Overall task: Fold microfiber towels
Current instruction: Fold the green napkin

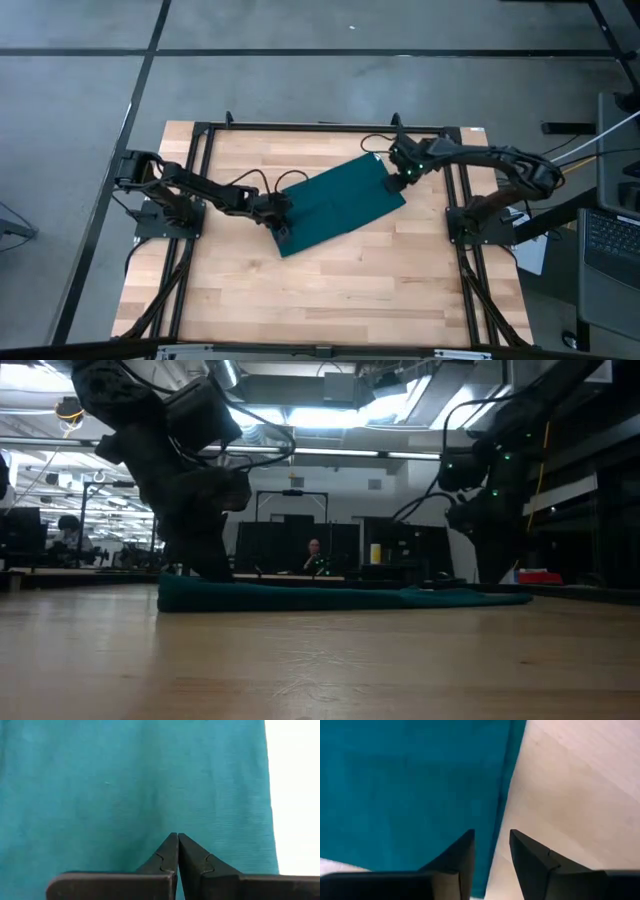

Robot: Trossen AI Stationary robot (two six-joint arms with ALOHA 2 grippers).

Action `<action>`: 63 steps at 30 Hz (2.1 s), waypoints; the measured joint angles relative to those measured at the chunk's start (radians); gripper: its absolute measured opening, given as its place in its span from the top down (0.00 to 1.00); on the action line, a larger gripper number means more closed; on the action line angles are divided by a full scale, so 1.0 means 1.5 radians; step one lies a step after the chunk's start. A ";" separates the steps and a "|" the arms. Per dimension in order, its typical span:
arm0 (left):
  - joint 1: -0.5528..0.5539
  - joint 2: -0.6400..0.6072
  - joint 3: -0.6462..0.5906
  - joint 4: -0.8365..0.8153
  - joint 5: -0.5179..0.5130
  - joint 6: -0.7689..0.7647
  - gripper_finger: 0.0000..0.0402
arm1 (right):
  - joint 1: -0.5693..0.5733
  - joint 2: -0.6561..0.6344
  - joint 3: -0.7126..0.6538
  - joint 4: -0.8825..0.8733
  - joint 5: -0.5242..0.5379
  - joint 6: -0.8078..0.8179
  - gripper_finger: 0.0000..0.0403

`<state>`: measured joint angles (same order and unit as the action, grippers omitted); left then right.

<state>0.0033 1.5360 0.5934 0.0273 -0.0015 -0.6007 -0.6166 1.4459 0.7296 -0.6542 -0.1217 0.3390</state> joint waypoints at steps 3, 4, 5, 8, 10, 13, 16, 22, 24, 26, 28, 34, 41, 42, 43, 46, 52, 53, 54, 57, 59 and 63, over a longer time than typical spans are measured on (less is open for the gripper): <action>0.006 0.009 0.001 -0.005 -0.002 -0.057 1.00 | 0.019 -0.030 -0.025 0.040 0.017 0.035 0.74; 0.011 0.016 0.002 -0.026 -0.003 -0.075 1.00 | 0.025 -0.041 -0.031 0.049 0.016 0.049 0.75; 0.018 0.020 0.004 -0.051 -0.004 -0.090 1.00 | 0.034 -0.053 -0.036 0.056 0.009 0.064 0.77; 0.048 0.038 0.010 -0.104 -0.041 -0.097 1.00 | 0.077 -0.102 -0.060 0.086 -0.035 0.125 0.80; 0.088 0.041 0.009 -0.095 -0.085 -0.078 1.00 | 0.131 -0.133 -0.079 0.111 -0.055 0.186 0.81; 0.168 0.038 0.003 -0.056 -0.135 -0.053 1.00 | 0.250 -0.177 -0.099 0.144 -0.052 0.306 0.82; 0.253 0.032 0.017 -0.042 -0.161 0.019 1.00 | 0.373 -0.200 -0.102 0.201 0.013 0.418 0.81; 0.248 -0.025 0.071 0.143 -0.019 0.190 1.00 | 0.473 -0.233 -0.102 0.267 0.237 0.520 0.83; 0.219 -0.015 0.103 0.149 -0.022 0.181 1.00 | 0.474 -0.253 -0.102 0.268 0.285 0.520 0.84; 0.197 0.030 0.165 0.148 -0.026 0.159 1.00 | 0.474 -0.277 -0.102 0.265 0.322 0.510 0.85; 0.185 0.093 0.235 0.112 0.003 0.137 1.00 | 0.474 -0.311 -0.101 0.272 0.356 0.494 0.85; 0.140 0.297 0.477 -0.003 0.000 0.130 1.00 | 0.477 -0.472 -0.101 0.246 0.404 0.444 0.83; 0.122 0.437 0.671 -0.121 0.026 0.141 1.00 | 0.503 -0.634 -0.101 0.204 0.437 0.416 0.81; 0.120 0.455 0.693 -0.140 0.026 0.141 1.00 | 0.506 -0.650 -0.102 0.197 0.438 0.406 0.81; 0.118 0.469 0.707 -0.165 0.027 0.141 1.00 | 0.508 -0.662 -0.102 0.197 0.441 0.397 0.81; 0.114 0.500 0.731 -0.180 0.031 0.128 1.00 | 0.510 -0.683 -0.101 0.198 0.449 0.377 0.82; 0.117 0.516 0.733 -0.228 0.055 0.112 1.00 | 0.510 -0.686 -0.101 0.212 0.448 0.341 0.81; 0.116 0.515 0.736 -0.243 0.058 0.115 1.00 | 0.510 -0.687 -0.101 0.214 0.444 0.338 0.81; 0.112 0.512 0.735 -0.268 0.058 0.118 1.00 | 0.510 -0.687 -0.101 0.216 0.442 0.337 0.81; 0.086 0.508 0.737 -0.320 0.071 0.132 1.00 | 0.510 -0.687 -0.101 0.225 0.435 0.329 0.81; 0.062 0.501 0.737 -0.367 0.096 0.139 1.00 | 0.509 -0.686 -0.101 0.234 0.426 0.327 0.81; -0.014 0.458 0.696 -0.435 0.086 0.129 1.00 | 0.510 -0.686 -0.101 0.243 0.395 0.324 0.81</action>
<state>-0.0181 2.2229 1.6376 -0.6257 0.1281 -0.4066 0.1478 0.4169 0.5777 -0.2890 0.4714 0.8253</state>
